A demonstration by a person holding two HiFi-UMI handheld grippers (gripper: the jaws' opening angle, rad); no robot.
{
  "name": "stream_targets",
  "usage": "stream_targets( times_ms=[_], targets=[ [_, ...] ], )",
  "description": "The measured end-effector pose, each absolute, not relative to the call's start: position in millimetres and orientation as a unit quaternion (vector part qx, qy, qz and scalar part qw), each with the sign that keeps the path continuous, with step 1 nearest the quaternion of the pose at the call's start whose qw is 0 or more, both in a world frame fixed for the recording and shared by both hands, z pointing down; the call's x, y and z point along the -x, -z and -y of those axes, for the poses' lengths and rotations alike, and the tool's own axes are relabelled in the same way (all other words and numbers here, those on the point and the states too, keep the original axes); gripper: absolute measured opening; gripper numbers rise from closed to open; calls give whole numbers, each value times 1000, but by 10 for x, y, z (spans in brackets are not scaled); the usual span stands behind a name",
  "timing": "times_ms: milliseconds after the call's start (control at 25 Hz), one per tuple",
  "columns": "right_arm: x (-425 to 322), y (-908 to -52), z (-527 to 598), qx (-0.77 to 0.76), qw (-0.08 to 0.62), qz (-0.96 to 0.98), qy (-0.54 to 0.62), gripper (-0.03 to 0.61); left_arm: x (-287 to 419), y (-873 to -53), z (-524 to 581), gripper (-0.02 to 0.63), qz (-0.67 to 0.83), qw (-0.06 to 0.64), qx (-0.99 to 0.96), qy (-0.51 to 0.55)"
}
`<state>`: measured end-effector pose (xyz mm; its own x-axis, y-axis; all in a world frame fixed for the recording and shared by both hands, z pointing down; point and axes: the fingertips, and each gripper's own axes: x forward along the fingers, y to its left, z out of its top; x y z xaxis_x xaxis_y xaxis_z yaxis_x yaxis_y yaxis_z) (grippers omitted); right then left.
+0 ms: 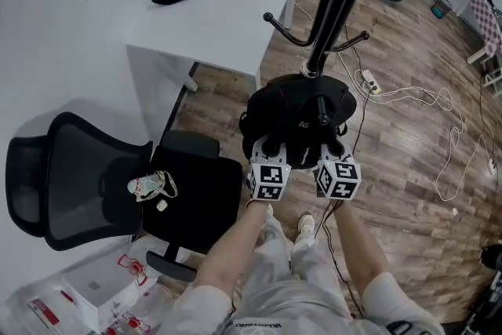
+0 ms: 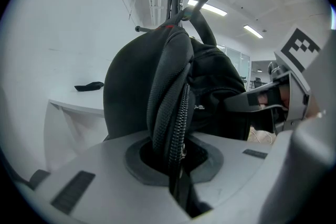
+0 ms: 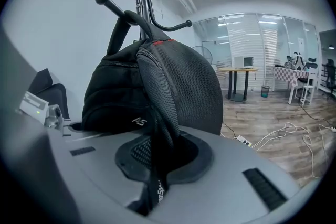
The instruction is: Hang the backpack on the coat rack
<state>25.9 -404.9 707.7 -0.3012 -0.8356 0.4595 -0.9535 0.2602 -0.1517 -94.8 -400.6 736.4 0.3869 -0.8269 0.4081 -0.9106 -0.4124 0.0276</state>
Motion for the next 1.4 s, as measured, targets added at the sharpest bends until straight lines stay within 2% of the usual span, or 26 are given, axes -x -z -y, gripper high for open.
stream_targets(
  times_ms=[240,400,480,560,720,960,1160,1400],
  targets=[
    [-292,-7134,3942,-571,153,781,-203,31,905,-7431,3959,33,520,122,-826,-179],
    [-307,-7166,3856,-561,169,786,-196,38,880,-7461,3936,61,510,109,-831,-192],
    [-303,-7168,3828,-557,174,790,-190,49,854,-7461,3909,94,501,101,-837,-195],
    [-291,-7178,3781,-550,176,795,-186,75,835,-7487,3866,166,494,98,-841,-198],
    [-299,-7164,3625,-537,176,804,-184,110,928,-7587,3756,202,506,102,-830,-212],
    [-520,-7126,3209,-539,181,801,-186,115,1106,-7662,3359,202,549,117,-798,-220],
    [-627,-6998,2915,-535,163,809,-179,108,1014,-7381,3114,179,569,107,-794,-185],
    [-783,-6597,2668,-528,129,826,-152,66,709,-6907,2841,64,574,87,-801,-142]
  ],
)
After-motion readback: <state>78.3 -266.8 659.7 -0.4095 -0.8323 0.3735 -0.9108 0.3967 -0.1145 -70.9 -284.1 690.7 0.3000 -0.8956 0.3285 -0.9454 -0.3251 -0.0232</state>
